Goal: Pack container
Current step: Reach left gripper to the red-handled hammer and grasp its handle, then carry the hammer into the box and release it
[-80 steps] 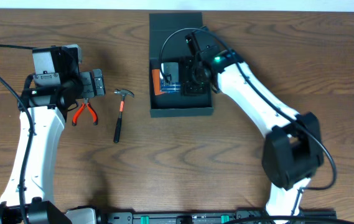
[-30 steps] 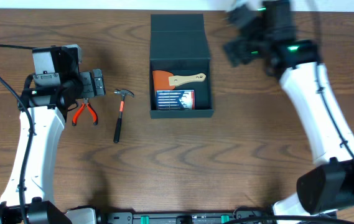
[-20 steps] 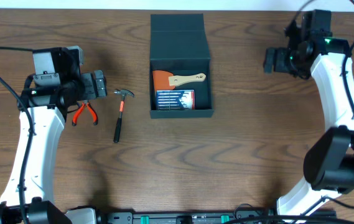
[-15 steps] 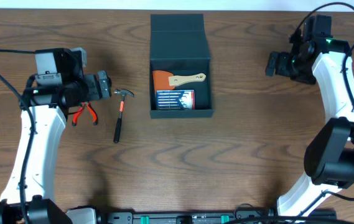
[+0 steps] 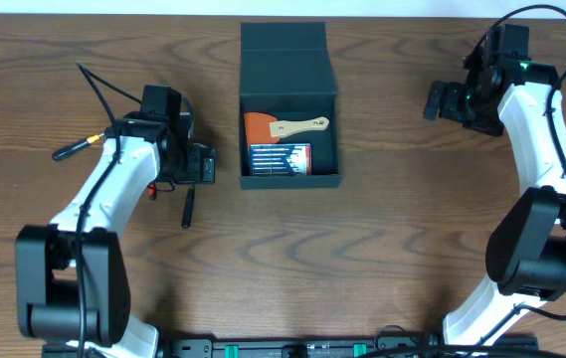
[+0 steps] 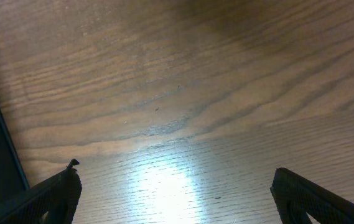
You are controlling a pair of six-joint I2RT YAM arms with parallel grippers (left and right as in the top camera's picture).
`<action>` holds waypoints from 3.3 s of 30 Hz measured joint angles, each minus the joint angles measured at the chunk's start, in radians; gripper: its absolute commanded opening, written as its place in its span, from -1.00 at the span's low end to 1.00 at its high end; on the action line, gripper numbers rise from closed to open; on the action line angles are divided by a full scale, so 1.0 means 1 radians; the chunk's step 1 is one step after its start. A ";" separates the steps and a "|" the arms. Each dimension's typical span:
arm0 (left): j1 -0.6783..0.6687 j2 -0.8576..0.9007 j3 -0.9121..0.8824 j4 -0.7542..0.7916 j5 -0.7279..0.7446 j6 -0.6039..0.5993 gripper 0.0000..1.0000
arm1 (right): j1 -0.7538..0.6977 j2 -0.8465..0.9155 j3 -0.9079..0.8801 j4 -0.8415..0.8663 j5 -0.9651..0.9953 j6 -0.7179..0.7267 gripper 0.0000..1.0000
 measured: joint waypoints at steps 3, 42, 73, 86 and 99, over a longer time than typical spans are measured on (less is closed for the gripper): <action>0.008 0.034 0.000 0.028 -0.009 0.001 0.93 | 0.000 0.000 0.000 -0.001 0.000 0.000 0.98; -0.018 0.186 0.013 0.166 -0.068 0.076 -0.32 | 0.000 0.000 0.000 -0.043 0.000 0.000 0.99; -0.090 0.024 0.281 -0.017 -0.099 0.320 -0.89 | 0.000 0.000 0.000 -0.043 0.000 0.000 0.99; -0.454 -0.042 0.351 0.183 -0.193 0.768 -0.89 | 0.000 0.000 0.000 -0.044 0.000 0.000 0.98; -0.565 0.148 0.351 0.253 -0.201 0.940 -0.89 | 0.000 0.000 0.000 -0.047 -0.001 0.000 0.98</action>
